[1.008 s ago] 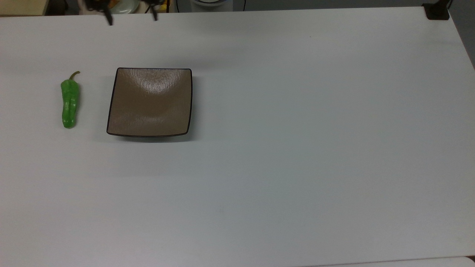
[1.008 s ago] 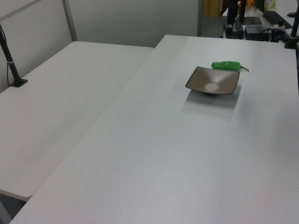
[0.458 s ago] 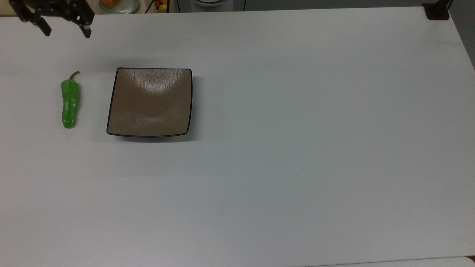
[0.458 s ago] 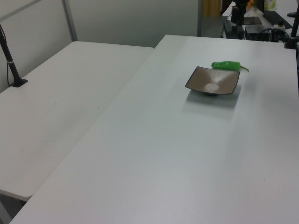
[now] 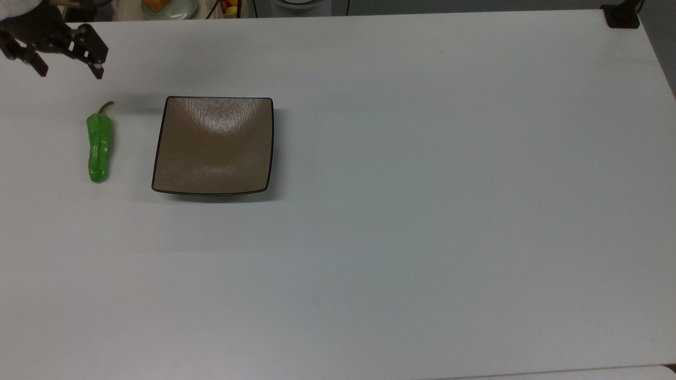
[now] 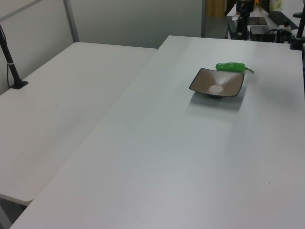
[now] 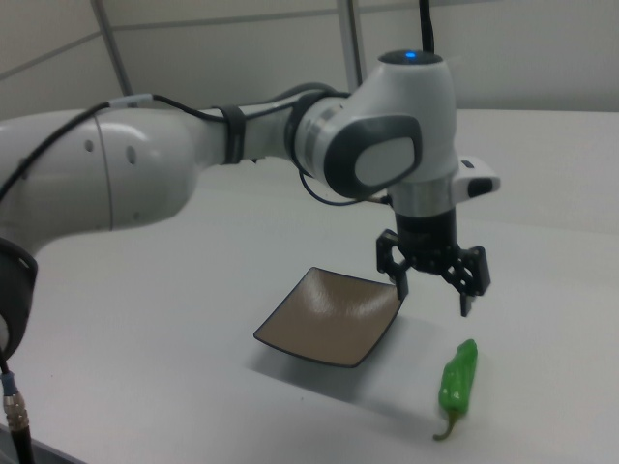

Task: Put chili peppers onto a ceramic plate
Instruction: 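Move the open gripper over the green chili pepper, then lower the gripper and close it around the green chili pepper, then lift the chili pepper and carry it over the brown plate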

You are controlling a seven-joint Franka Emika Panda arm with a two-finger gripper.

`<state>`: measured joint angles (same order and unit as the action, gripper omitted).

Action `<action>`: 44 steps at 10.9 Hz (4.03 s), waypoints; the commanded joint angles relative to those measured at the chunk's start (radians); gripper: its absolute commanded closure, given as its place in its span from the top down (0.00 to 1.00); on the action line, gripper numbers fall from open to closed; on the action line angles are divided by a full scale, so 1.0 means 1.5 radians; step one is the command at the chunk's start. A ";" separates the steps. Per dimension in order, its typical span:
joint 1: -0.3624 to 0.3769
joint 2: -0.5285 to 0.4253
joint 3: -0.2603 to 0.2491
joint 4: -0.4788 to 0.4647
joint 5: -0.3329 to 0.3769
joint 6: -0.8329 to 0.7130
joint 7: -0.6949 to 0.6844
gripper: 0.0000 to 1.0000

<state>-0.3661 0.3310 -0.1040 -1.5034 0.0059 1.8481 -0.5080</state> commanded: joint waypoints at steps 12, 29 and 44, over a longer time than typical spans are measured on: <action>-0.008 0.112 0.002 -0.106 -0.007 0.261 -0.016 1.00; 0.030 -0.008 0.011 -0.055 0.003 0.053 -0.048 0.07; 0.154 -0.076 0.081 -0.105 0.031 0.006 0.138 0.10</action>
<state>-0.1397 0.2248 0.0192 -1.6007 0.0600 1.8135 -0.3232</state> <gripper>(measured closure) 0.608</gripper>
